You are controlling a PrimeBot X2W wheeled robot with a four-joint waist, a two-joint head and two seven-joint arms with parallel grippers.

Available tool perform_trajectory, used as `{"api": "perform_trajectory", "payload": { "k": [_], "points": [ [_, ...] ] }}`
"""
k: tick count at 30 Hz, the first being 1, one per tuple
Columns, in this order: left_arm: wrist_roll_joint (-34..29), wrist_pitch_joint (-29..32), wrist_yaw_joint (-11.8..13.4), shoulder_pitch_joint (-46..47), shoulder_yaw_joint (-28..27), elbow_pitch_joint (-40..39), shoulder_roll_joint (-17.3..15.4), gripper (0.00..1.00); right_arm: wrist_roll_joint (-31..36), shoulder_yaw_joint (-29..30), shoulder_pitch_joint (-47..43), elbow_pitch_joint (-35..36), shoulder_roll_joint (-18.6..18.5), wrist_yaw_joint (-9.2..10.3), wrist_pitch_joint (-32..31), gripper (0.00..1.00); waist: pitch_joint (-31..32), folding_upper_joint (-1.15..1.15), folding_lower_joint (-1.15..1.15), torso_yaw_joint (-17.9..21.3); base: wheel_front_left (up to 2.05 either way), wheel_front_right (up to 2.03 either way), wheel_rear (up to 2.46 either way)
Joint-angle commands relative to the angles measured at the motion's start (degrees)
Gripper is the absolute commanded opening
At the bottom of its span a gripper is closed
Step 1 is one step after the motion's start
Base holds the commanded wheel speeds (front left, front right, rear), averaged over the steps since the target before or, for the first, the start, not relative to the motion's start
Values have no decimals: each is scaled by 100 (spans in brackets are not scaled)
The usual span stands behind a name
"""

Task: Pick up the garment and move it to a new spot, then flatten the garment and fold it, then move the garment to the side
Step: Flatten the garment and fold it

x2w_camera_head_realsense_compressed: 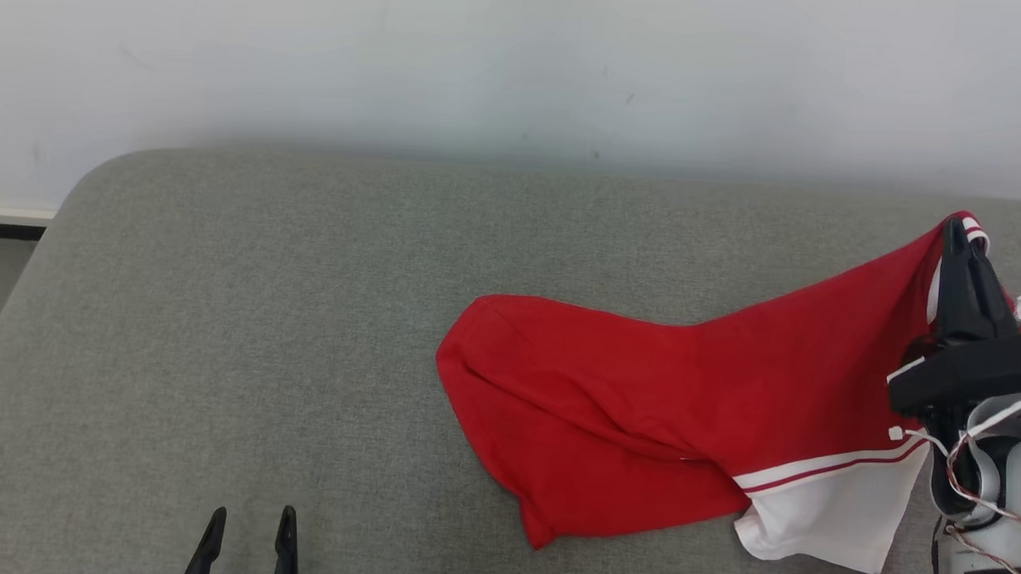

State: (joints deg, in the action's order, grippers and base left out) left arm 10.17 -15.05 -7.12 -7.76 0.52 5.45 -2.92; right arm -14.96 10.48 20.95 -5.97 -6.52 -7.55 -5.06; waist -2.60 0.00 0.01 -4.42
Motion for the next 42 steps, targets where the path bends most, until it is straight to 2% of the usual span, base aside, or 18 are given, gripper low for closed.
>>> {"api": "perform_trajectory", "payload": {
  "k": [1,6,11,12,13,17,20,25,30,36,42],
  "points": [
    [-13,-17,-19,76,14,9,7,100,28,49,233,-381,-25,12,195,0,-118,0,-1,-146,0,0,0],
    [-79,-17,-29,168,73,21,6,100,226,284,1010,-1922,-157,12,886,0,-228,0,-1,-397,0,0,0],
    [-107,-17,-32,186,92,-8,6,100,474,650,1393,-2841,-142,12,1269,0,-264,0,-1,-555,0,0,0],
    [-102,-17,-33,187,97,-13,5,100,536,747,1453,-3077,-159,12,1288,8,-276,0,-1,-590,0,0,0],
    [-102,-17,-33,185,96,-10,7,100,607,808,1500,-3310,-166,12,1279,100,-276,0,-1,-618,0,0,0],
    [-101,-17,-33,88,60,2,7,100,851,1000,1501,-4120,-253,12,1132,100,-193,0,-1,-659,0,0,0],
    [-99,-17,-1,-29,-22,3,6,100,946,1080,1325,-4397,-260,12,1010,100,-75,0,-1,-576,0,0,0],
    [-114,-17,31,-166,-146,-22,7,100,971,938,999,-4301,-194,12,1034,100,126,0,-1,-318,0,0,0],
    [-81,-17,47,-280,-225,-32,7,100,870,526,458,-3659,-110,12,1366,100,309,0,-1,-16,0,0,0],
    [-23,-17,68,-282,-343,-60,6,100,815,-82,-380,-2400,-3,12,1745,100,355,0,-1,322,0,0,0],
    [27,-17,77,-200,-372,-6,6,100,841,-532,-1292,-1130,-17,12,1956,100,396,0,-1,457,0,0,0]
  ]
}}
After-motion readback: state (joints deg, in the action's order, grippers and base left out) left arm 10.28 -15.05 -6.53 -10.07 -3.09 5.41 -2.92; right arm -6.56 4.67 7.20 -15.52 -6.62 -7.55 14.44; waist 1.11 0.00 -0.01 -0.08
